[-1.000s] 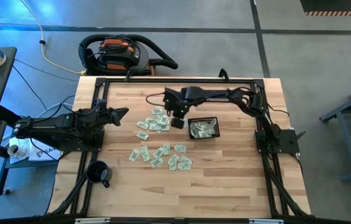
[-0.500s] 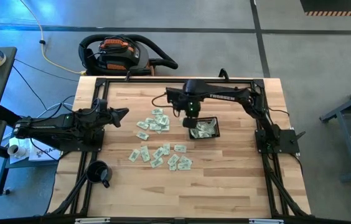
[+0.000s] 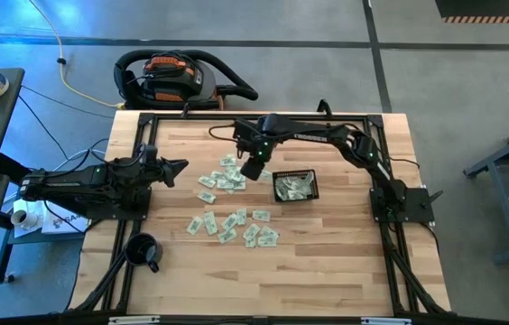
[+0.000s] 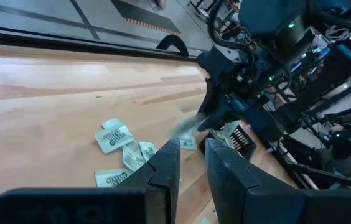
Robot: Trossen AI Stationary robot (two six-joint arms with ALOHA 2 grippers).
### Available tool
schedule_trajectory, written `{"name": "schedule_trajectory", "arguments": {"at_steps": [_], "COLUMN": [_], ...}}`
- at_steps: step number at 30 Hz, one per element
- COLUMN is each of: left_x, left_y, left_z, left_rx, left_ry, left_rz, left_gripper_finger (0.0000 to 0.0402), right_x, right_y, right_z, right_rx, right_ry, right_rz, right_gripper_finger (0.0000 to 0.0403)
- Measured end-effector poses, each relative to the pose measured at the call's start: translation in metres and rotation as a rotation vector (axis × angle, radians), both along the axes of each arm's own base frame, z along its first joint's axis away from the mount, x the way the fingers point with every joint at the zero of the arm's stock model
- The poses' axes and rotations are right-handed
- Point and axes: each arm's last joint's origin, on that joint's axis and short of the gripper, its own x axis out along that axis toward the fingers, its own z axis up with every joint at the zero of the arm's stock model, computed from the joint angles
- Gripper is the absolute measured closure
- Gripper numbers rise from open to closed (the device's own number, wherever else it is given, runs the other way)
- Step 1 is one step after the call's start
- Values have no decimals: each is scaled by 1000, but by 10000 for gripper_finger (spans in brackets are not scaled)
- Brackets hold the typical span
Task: Pick and place Stevia / Truvia into bins
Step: Put the green stevia packet into the black bin
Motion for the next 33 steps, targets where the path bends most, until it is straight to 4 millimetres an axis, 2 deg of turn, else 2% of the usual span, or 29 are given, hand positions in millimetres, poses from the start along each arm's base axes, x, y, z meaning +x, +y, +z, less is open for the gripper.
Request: {"name": "schedule_trajectory", "arguments": {"at_steps": [3,8,13,21,24,29,33], "left_x": [0,0,0,-1,-1,-1,-1], "left_y": [0,0,0,1,1,1,2], "left_z": [0,0,0,0,0,0,0], "left_rx": [-3,-16,-13,-9,-9,-12,-6], "left_ry": [-1,-10,-10,-11,-12,-14,-14], "left_rz": [-1,12,23,49,49,51,72], "left_gripper_finger": [291,291,291,291,291,291,291], "right_x": [-1,-5,-5,10,11,12,13], "right_y": [0,-2,-3,-7,-8,-11,-18], "right_z": [0,2,-10,-52,-63,-66,-66], "right_rx": [-23,-184,-206,-252,-260,-255,-242], "right_ry": [15,81,132,140,164,157,115], "right_rz": [7,63,219,488,530,521,479], "right_gripper_finger": [277,196,154,159,164,191,243]}}
